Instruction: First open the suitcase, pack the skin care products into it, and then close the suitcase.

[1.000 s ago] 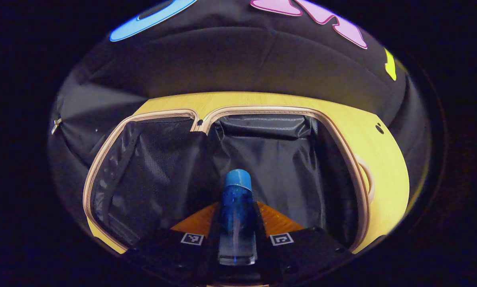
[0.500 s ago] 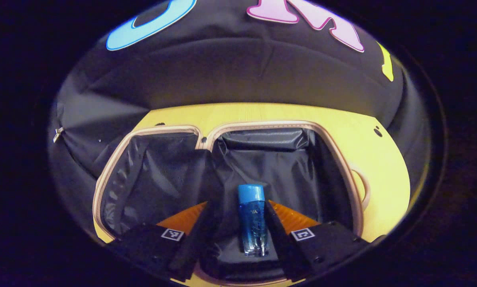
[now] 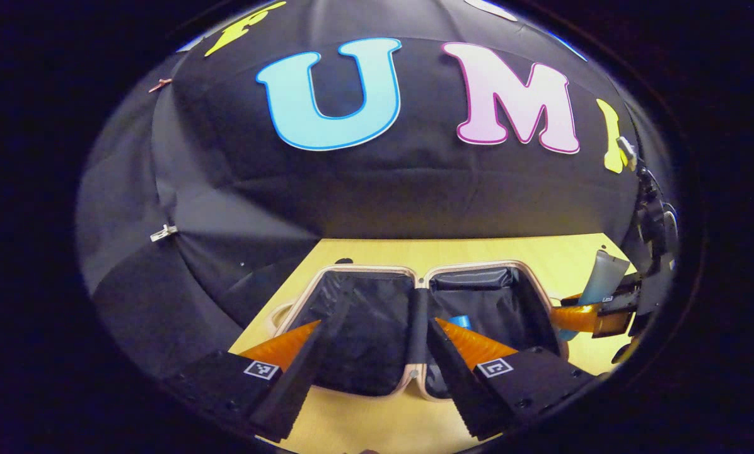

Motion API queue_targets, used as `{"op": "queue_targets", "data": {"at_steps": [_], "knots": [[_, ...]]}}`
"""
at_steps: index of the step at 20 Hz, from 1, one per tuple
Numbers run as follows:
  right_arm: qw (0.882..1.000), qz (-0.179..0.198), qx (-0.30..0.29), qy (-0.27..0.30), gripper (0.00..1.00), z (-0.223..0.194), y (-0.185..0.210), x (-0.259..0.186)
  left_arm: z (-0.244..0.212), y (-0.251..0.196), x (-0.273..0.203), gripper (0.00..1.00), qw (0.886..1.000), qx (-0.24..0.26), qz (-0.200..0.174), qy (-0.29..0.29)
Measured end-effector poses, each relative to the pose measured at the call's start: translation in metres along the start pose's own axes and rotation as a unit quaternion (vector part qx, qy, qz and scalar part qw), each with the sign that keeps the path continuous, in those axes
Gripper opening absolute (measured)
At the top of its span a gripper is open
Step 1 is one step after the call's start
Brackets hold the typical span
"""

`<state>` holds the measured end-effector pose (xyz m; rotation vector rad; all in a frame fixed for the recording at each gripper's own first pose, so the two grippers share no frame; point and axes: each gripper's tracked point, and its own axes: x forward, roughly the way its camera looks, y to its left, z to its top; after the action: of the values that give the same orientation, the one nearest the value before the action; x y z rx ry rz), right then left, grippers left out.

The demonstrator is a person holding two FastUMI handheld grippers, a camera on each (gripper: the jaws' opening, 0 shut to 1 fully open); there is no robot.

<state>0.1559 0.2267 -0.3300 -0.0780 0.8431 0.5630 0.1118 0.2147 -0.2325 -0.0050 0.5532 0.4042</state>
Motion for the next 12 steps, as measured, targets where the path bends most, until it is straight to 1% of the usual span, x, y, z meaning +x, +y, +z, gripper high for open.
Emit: {"op": "queue_targets", "data": {"at_steps": [1,2,4,6,7,8,9,10,11,12], "knots": [[1.000,0.005,0.013,0.014,0.29,-0.004,0.009,0.009,-0.016,0.004,-0.006,0.98,1.000,-0.010,0.009,0.009],[1.000,0.001,0.010,0.020,0.29,-0.007,0.012,0.021,-0.027,0.002,-0.011,0.98,0.999,-0.027,0.006,0.016],[0.999,-0.020,-0.007,0.047,0.29,-0.016,0.006,0.041,-0.045,-0.003,-0.018,0.99,0.998,-0.059,-0.011,0.028],[0.996,-0.038,-0.005,0.075,0.29,-0.026,0.003,0.056,-0.069,0.007,-0.026,0.98,0.997,-0.069,0.002,0.047],[0.995,-0.053,-0.011,0.088,0.29,-0.031,-0.002,0.062,-0.079,0.012,-0.031,0.98,0.996,-0.071,0.007,0.054],[0.992,-0.076,-0.024,0.102,0.29,-0.036,-0.011,0.068,-0.085,0.017,-0.035,0.98,0.995,-0.076,0.009,0.057],[0.989,-0.088,-0.033,0.113,0.29,-0.041,-0.017,0.073,-0.087,0.022,-0.037,0.98,0.995,-0.079,0.016,0.059],[0.987,-0.092,-0.026,0.127,0.29,-0.048,-0.016,0.078,-0.089,0.027,-0.039,0.98,0.995,-0.079,0.021,0.059],[0.985,-0.093,-0.001,0.142,0.23,-0.053,-0.011,0.081,-0.090,0.030,-0.042,0.98,0.995,-0.078,0.023,0.056],[0.983,-0.095,0.021,0.155,0.23,-0.059,-0.009,0.086,-0.088,0.034,-0.044,0.98,0.995,-0.076,0.025,0.054]]}}
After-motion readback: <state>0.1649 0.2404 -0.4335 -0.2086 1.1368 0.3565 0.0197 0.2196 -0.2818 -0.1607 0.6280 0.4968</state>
